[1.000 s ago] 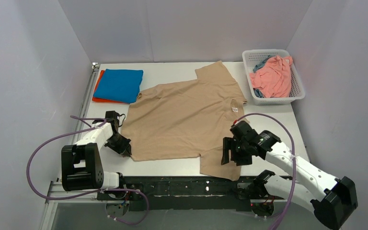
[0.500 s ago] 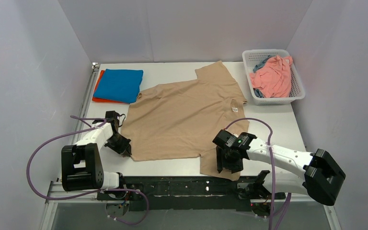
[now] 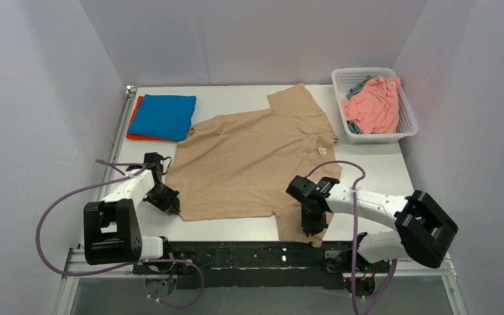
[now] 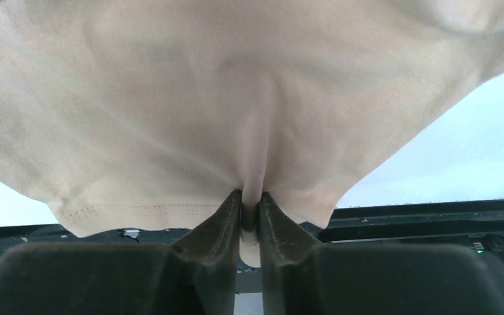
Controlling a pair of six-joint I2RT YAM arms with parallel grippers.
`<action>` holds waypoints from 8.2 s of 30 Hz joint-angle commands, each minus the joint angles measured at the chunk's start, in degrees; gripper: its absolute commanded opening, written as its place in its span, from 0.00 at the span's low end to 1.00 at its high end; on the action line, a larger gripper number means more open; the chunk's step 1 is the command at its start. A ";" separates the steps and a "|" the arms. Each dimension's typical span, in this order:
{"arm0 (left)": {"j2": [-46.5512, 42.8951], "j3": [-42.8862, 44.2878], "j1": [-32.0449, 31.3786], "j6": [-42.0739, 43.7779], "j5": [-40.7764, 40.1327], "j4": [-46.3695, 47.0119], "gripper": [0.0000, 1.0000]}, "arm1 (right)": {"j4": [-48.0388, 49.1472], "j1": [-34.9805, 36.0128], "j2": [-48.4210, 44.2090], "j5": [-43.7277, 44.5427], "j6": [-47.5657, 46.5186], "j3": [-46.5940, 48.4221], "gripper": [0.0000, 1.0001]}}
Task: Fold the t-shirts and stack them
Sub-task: Grab the side of the flattened tshirt closest away from the robot with both arms, then fold the flattened tshirt in 1/3 of the way, then grab the side of the flattened tshirt furthest away from the robot with both arms
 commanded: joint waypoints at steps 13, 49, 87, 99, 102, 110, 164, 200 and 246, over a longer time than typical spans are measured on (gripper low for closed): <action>-13.11 -6.64 -0.32 -0.81 5.12 -19.95 0.00 | -29.62 -0.03 -13.44 -16.24 -3.73 9.26 0.01; -16.02 10.11 -1.09 -1.85 6.44 -34.08 0.00 | -30.09 -13.12 -6.42 -16.01 -15.34 24.53 0.01; 23.59 33.33 -1.10 0.76 1.28 -25.79 0.25 | -23.43 -35.66 28.28 -16.27 -30.72 47.78 0.09; 15.34 44.30 -2.45 6.52 0.18 -33.55 0.98 | -13.48 -37.63 22.32 -0.02 -27.49 50.31 0.81; 12.08 30.45 -11.07 12.11 11.27 -21.57 0.98 | 5.20 -32.02 2.51 -20.21 -25.21 19.82 0.85; 11.96 17.22 -12.53 12.63 14.46 -13.74 0.98 | 23.69 -27.69 4.04 -17.61 -22.62 6.87 0.85; 20.75 12.65 -12.96 8.94 13.78 -4.73 0.98 | 27.18 -26.98 11.84 -11.81 -13.74 5.44 0.88; 30.28 51.49 -4.10 26.49 -1.13 -8.81 0.97 | 29.39 -27.28 -8.50 18.26 -23.83 19.97 1.00; 41.96 51.25 -0.52 34.49 10.37 -3.61 0.00 | 20.33 -30.55 25.16 12.38 -24.93 46.69 0.91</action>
